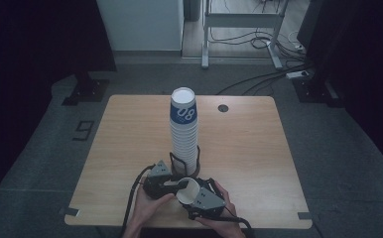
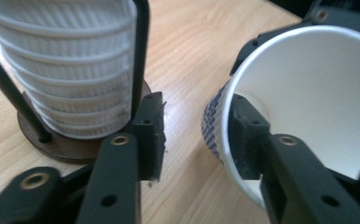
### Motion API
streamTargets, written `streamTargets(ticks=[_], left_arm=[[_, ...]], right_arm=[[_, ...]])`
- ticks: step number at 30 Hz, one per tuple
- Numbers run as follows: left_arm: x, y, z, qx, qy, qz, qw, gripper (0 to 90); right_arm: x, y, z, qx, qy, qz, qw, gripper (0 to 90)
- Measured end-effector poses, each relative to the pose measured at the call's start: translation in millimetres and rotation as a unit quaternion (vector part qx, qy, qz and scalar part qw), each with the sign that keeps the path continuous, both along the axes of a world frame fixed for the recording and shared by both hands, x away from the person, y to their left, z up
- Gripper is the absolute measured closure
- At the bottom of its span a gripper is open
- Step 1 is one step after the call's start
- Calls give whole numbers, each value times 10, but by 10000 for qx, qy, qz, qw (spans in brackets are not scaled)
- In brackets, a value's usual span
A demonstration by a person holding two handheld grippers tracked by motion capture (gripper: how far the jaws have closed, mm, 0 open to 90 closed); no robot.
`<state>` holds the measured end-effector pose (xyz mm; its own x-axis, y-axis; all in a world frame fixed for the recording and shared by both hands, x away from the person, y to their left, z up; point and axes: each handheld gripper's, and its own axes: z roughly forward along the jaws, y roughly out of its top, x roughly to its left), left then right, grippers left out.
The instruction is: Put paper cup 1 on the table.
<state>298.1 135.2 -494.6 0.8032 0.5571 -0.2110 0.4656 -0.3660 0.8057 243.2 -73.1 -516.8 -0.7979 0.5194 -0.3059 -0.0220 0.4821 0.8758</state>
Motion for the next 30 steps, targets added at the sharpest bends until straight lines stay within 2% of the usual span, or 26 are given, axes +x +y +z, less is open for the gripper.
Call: streamTargets(ticks=[1, 6, 8, 11, 13, 15, 17, 22, 25, 27, 29, 30], left_arm=[[0, 13, 2, -64, -17, 51, 10000, 516], [-26, 61, 1, -239, -177, 142, 9995, 441], [-42, 100, -13, -438, -319, 264, 9982, 388], [-68, 140, -25, -580, -437, 386, 9966, 333], [-78, 172, -30, -617, -466, 444, 9960, 300], [-94, 200, -29, -591, -599, 467, 9954, 299], [-110, 232, -25, -673, -702, 506, 9940, 290], [-123, 285, -79, -630, -903, 762, 9910, 270], [-133, 310, -121, -664, -947, 868, 9895, 268], [-136, 317, -137, -581, -937, 916, 9897, 231], [-142, 324, -136, -559, -934, 970, 9893, 184], [-150, 332, -139, -581, -969, 1026, 9883, 184]], right_arm=[[10, -12, -4, 42, 33, -21, 10000, 182], [37, -67, -18, 189, 185, -164, 9995, 183], [60, -106, -22, 277, 253, -204, 9991, 183], [91, -144, -29, 304, 327, -306, 9985, 183], [121, -177, -49, 357, 392, -398, 9978, 183], [145, -209, -65, 438, 463, -454, 9969, 182], [171, -251, -79, 491, 536, -551, 9958, 183], [236, -372, -82, 807, 754, -737, 9912, 184], [258, -415, -74, 927, 813, -807, 9891, 184], [289, -471, -64, 1095, 883, -868, 9862, 184], [304, -495, -58, 1146, 891, -878, 9855, 184], [304, -495, -58, 1146, 891, -878, 9855, 184]])
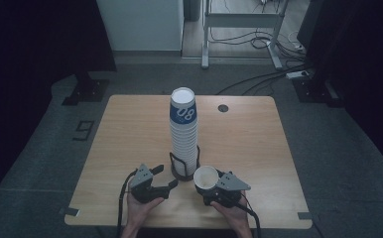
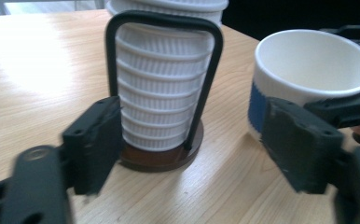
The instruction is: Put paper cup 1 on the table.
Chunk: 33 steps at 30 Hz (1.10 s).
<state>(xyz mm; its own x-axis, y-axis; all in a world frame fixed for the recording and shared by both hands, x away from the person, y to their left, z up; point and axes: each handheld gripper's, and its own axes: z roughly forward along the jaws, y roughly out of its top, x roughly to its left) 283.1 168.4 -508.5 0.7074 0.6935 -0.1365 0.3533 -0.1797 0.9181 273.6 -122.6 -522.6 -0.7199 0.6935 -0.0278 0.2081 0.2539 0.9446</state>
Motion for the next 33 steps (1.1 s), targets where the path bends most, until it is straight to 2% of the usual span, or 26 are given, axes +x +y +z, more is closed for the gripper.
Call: streamTargets(ticks=[5, 7, 10, 13, 15, 16, 18, 22, 25, 27, 29, 30, 33], left_arm=[[2, 62, -96, 12, 46, 114, 9999, 144], [-5, 57, -107, 128, 39, 120, 9998, 142], [-12, 55, -112, 184, 9, 161, 9997, 143], [-32, 110, -158, 25, -146, 205, 9997, 142], [-37, 129, -182, 15, -173, 191, 9997, 141], [-41, 136, -203, 76, -157, 281, 9995, 141], [-34, 154, -206, 115, -119, 231, 9996, 142], [-49, 168, -217, 297, -284, 329, 9986, 142], [-60, 153, -243, 438, -402, 509, 9969, 141], [-61, 153, -265, 382, -450, 558, 9967, 142], [-46, 158, -339, 337, -361, 623, 9968, 143], [-52, 158, -342, 358, -341, 644, 9967, 143], [-71, 157, -325, 241, -415, 599, 9970, 141]], right_arm=[[50, -76, 29, 183, 129, -158, 9996, 184], [79, -98, 41, 271, 141, -210, 9993, 185], [122, -124, 64, 369, 161, -271, 9988, 185], [201, -162, 122, 456, 202, -364, 9981, 186], [222, -171, 140, 487, 207, -383, 9979, 186], [246, -182, 156, 507, 210, -421, 9976, 186], [335, -214, 197, 616, 216, -535, 9964, 186], [446, -246, 247, 709, 210, -697, 9948, 186], [538, -268, 278, 766, 196, -819, 9935, 186], [569, -274, 287, 799, 208, -875, 9927, 186], [667, -294, 301, 862, 257, -901, 9919, 185], [701, -298, 301, 846, 273, -924, 9917, 185], [808, -305, 279, 832, 331, -940, 9915, 185]])
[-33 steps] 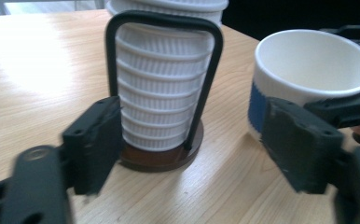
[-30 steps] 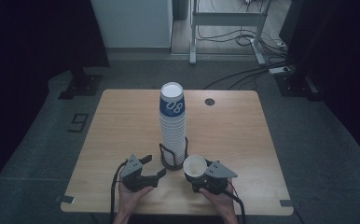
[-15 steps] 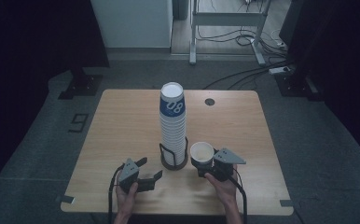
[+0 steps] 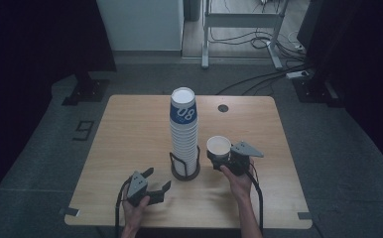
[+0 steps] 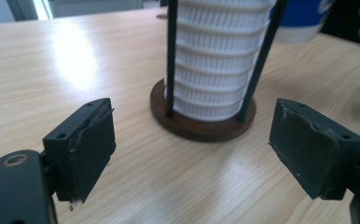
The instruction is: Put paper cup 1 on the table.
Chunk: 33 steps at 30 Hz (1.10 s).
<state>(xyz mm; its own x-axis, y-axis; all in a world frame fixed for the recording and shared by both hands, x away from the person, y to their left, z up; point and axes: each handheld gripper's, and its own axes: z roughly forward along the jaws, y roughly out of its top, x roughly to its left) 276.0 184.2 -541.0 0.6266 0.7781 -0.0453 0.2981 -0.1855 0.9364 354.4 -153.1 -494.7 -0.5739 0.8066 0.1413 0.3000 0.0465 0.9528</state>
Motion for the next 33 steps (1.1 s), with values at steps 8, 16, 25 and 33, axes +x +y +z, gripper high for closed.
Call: streamTargets(ticks=[8, 16, 25, 33], left_arm=[[9, -17, -22, 3, -57, -5, 10000, 142], [-33, 92, -41, -522, -247, 257, 9980, 141], [-62, 82, -45, -501, -398, 312, 9975, 141], [-66, 79, -45, -489, -412, 324, 9974, 141]], right_arm=[[241, 23, -100, -29, 62, -110, 9999, 184], [449, -13, -301, -178, 169, -347, 9991, 182], [539, -19, -419, -165, 121, -467, 9987, 179], [542, -66, -472, -231, 272, -511, 9981, 170]])
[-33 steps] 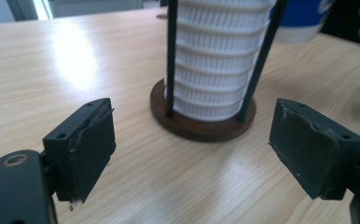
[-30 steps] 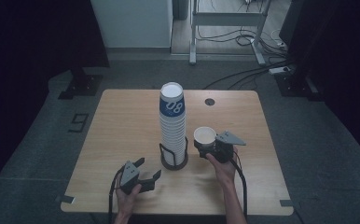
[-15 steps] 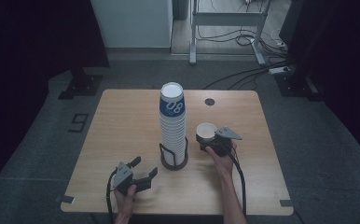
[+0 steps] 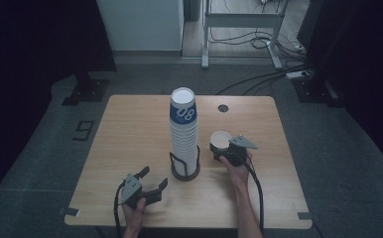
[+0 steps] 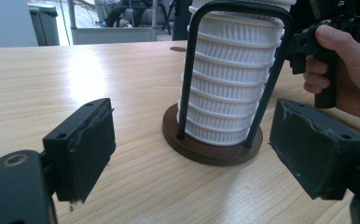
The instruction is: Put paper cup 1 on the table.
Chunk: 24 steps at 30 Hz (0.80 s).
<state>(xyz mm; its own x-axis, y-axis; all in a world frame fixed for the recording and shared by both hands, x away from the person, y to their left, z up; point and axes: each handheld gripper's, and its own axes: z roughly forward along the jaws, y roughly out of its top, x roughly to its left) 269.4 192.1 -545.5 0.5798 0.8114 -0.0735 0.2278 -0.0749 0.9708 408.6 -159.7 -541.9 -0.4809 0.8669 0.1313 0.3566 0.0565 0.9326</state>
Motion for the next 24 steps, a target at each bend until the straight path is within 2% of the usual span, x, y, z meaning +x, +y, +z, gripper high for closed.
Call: streamTargets(ticks=[2, 3, 4, 12, 15, 19, 23, 24], left_arm=[[-1, -5, 0, 16, -1, 24, 10000, 141], [-1, -5, 0, 16, -1, 24, 10000, 141], [-1, -4, 0, 14, -4, 24, 10000, 141], [-3, -8, -1, 24, -26, 52, 10000, 141], [-3, -10, 0, 36, -25, 59, 10000, 141], [-2, -7, 1, 32, -14, 60, 10000, 141], [-6, -11, 1, 74, -29, 69, 9999, 142], [-5, -11, 1, 67, -34, 69, 9999, 142]], right_arm=[[-4, 6, -9, -140, 103, -31, 9998, 164], [-4, 6, -9, -140, 103, -31, 9998, 164], [0, 9, -34, -173, 225, -3, 9996, 130], [-5, -3, -52, -270, 498, 4, 9984, 129], [-35, -21, -44, -415, 632, -18, 9971, 131], [-78, -31, -33, -499, 638, -52, 9967, 131], [-127, -53, -33, -483, 628, -61, 9968, 135], [-134, -64, -41, -492, 685, -95, 9964, 128]])
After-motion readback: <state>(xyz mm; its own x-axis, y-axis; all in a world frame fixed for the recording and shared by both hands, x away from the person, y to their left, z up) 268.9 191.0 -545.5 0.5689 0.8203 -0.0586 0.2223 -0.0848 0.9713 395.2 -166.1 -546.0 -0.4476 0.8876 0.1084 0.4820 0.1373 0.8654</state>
